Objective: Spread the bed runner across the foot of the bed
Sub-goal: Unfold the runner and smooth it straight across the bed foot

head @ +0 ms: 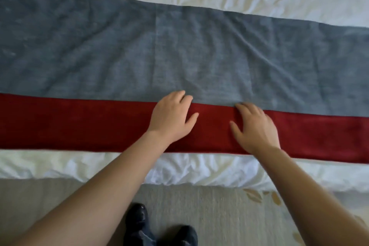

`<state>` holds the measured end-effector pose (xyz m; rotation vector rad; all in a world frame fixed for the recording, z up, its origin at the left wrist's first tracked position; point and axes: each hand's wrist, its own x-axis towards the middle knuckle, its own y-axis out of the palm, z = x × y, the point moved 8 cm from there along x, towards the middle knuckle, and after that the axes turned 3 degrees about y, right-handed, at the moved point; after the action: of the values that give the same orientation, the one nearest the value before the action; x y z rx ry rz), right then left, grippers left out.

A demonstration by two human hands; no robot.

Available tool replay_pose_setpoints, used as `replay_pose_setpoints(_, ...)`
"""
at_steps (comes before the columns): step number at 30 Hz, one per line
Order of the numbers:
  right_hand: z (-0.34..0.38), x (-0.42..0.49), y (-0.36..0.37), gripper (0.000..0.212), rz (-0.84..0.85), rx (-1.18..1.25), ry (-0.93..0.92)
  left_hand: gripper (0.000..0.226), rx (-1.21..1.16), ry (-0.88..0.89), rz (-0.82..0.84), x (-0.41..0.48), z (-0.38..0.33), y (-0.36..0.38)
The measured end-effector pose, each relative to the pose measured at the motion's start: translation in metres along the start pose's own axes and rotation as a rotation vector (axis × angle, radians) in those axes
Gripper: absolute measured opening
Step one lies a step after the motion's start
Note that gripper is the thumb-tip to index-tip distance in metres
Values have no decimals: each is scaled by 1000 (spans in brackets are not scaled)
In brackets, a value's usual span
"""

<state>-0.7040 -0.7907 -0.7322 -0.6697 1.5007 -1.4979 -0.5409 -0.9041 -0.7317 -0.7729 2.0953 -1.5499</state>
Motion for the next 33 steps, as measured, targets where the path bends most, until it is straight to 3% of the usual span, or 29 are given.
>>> replay_pose_setpoints(4,-3,-33,10,57,7,-1,-72,49,34,23,-1,-33,-30,12)
replay_pose_setpoints(9,3,-70,9,40,-37,59,-248,46,-9,161,24,-62,-68,17)
replay_pose_setpoints(12,6,-79,10,27,-44,39,-321,30,-26,240,45,-70,-84,20)
replay_pose_setpoints(14,6,-77,10,23,-86,41,-302,19,6,251,21,-70,-89,20)
replay_pose_setpoints(19,11,-84,11,31,-122,53,-315,25,37,239,13,-71,-91,23)
replay_pose_setpoints(26,-2,-86,4,24,-107,14,-310,13,10,219,32,-65,-103,22)
replay_pose_setpoints(33,-50,-98,1,29,-77,-30,-131,28,34,244,24,-64,-122,28)
